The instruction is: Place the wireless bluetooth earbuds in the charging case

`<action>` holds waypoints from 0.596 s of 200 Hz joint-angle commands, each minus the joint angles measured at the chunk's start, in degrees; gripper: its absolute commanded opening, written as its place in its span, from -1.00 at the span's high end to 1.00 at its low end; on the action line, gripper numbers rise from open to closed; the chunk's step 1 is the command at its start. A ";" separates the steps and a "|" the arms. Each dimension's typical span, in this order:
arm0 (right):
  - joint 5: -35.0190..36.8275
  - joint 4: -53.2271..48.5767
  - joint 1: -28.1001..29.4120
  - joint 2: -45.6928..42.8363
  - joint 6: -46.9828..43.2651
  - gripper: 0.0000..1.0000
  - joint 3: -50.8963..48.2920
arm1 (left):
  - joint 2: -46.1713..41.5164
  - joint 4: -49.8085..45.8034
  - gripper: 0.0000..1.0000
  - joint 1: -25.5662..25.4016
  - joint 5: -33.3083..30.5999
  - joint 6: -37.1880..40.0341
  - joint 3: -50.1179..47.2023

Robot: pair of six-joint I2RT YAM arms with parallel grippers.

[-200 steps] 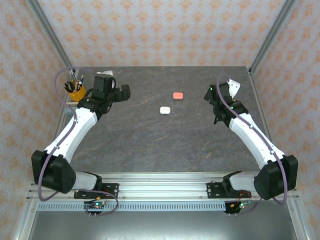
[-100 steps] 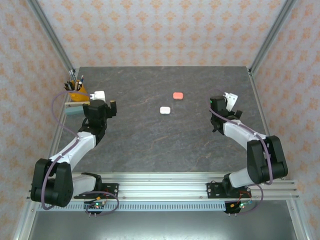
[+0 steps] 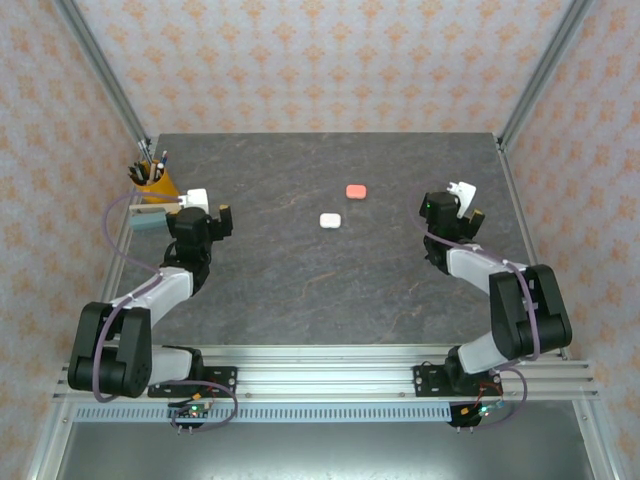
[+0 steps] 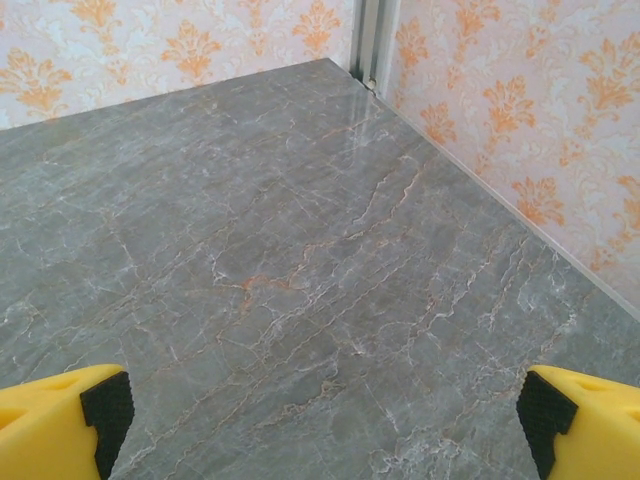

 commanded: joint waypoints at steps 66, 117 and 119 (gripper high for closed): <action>1.51 5.20 -0.34 -4.70 -6.82 -1.00 -8.42 | 9.00 15.41 -0.99 0.39 4.71 -0.31 -5.67; -10.85 36.28 -4.35 4.25 -7.66 -1.00 -20.31 | 12.27 17.92 -0.99 0.48 7.10 0.68 -5.74; -10.92 35.51 -4.37 4.21 -7.64 -1.00 -19.89 | 12.36 18.16 -0.99 0.48 7.11 0.68 -5.76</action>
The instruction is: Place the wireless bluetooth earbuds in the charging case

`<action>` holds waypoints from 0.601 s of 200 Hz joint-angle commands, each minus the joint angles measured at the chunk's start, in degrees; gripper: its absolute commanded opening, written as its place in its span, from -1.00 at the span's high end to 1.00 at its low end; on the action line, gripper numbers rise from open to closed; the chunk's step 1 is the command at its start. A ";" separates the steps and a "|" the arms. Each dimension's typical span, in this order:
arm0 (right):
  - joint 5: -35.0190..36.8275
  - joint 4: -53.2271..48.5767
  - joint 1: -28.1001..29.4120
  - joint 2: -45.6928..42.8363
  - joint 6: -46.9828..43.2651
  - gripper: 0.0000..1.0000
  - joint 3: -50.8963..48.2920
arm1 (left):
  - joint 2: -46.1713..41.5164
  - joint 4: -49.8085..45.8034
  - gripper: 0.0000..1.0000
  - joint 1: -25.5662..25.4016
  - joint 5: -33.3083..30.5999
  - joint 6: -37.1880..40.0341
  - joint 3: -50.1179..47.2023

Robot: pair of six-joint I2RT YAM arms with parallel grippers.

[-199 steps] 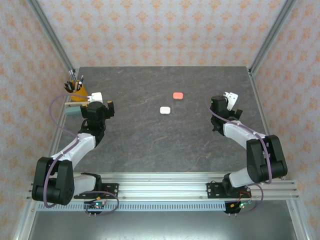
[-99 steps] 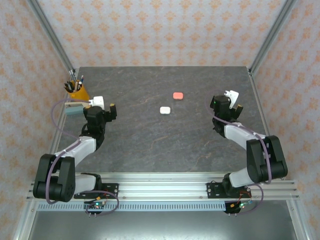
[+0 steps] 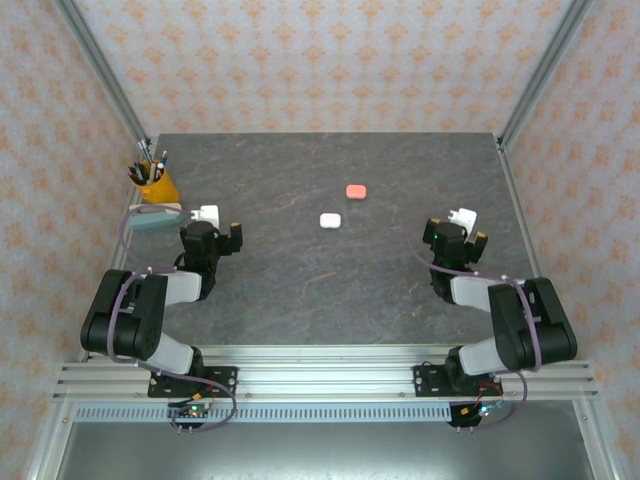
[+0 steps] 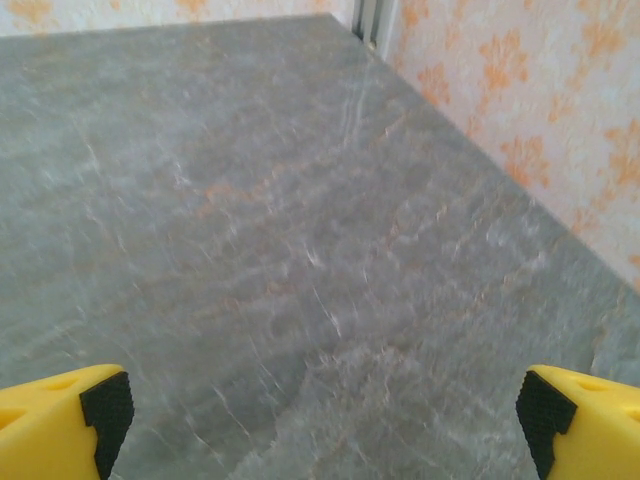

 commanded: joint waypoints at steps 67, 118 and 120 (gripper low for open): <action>-11.64 5.07 -5.09 3.64 1.65 -0.99 2.39 | 0.31 2.99 -0.99 1.73 1.67 -0.49 1.12; -11.84 4.24 -5.09 4.13 1.59 -0.99 3.13 | 0.31 2.99 -0.99 1.69 1.66 -0.51 1.12; -11.93 3.99 -5.09 4.21 1.60 -0.99 3.32 | 0.31 3.00 -0.99 1.71 1.67 -0.50 1.12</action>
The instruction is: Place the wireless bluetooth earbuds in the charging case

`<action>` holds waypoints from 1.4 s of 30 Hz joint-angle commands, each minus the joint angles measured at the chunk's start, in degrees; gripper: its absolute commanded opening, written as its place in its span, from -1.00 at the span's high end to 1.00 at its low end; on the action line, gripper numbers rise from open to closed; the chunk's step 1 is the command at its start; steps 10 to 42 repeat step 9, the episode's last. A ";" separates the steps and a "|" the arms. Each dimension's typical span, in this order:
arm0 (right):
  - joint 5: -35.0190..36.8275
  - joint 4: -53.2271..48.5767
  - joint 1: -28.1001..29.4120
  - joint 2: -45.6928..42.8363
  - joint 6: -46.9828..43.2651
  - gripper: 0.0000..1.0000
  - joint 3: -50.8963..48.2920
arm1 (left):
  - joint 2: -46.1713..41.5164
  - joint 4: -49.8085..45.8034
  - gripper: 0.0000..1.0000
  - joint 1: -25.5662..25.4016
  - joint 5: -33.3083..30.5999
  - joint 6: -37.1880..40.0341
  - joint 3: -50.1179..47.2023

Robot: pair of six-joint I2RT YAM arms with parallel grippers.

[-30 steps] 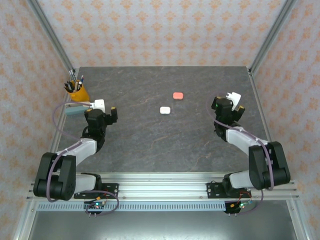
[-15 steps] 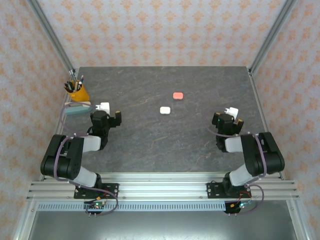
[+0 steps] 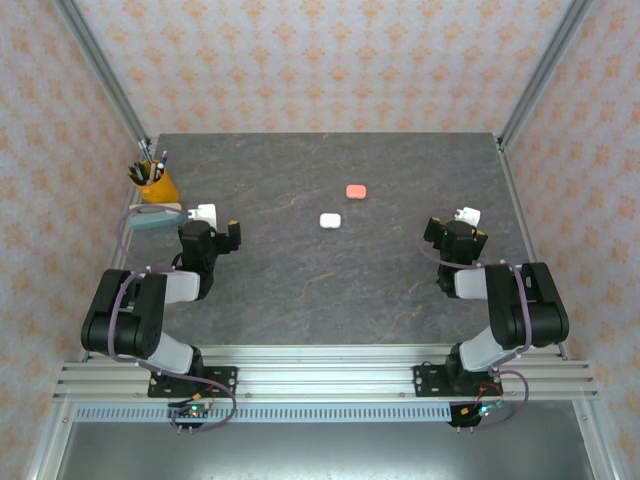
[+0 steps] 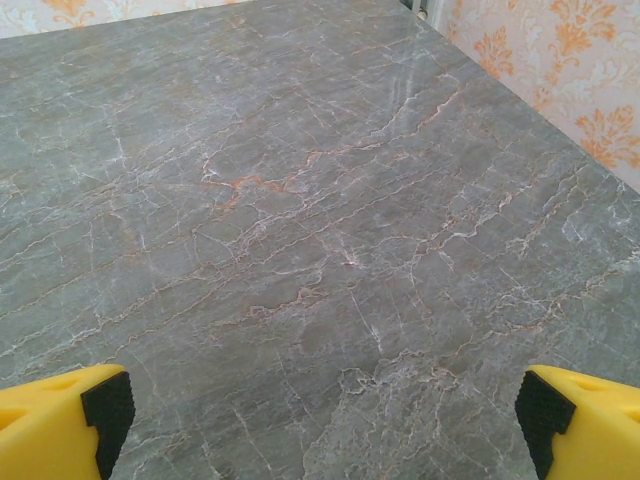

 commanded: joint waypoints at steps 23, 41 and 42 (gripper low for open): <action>-2.16 1.53 -0.21 -0.96 0.78 -0.99 0.53 | 0.24 1.96 -0.99 0.29 0.13 -0.38 1.06; -2.16 1.53 -0.21 -0.96 0.78 -0.99 0.53 | 0.24 1.96 -0.99 0.29 0.13 -0.38 1.06; -2.16 1.53 -0.21 -0.96 0.78 -0.99 0.53 | 0.24 1.96 -0.99 0.29 0.13 -0.38 1.06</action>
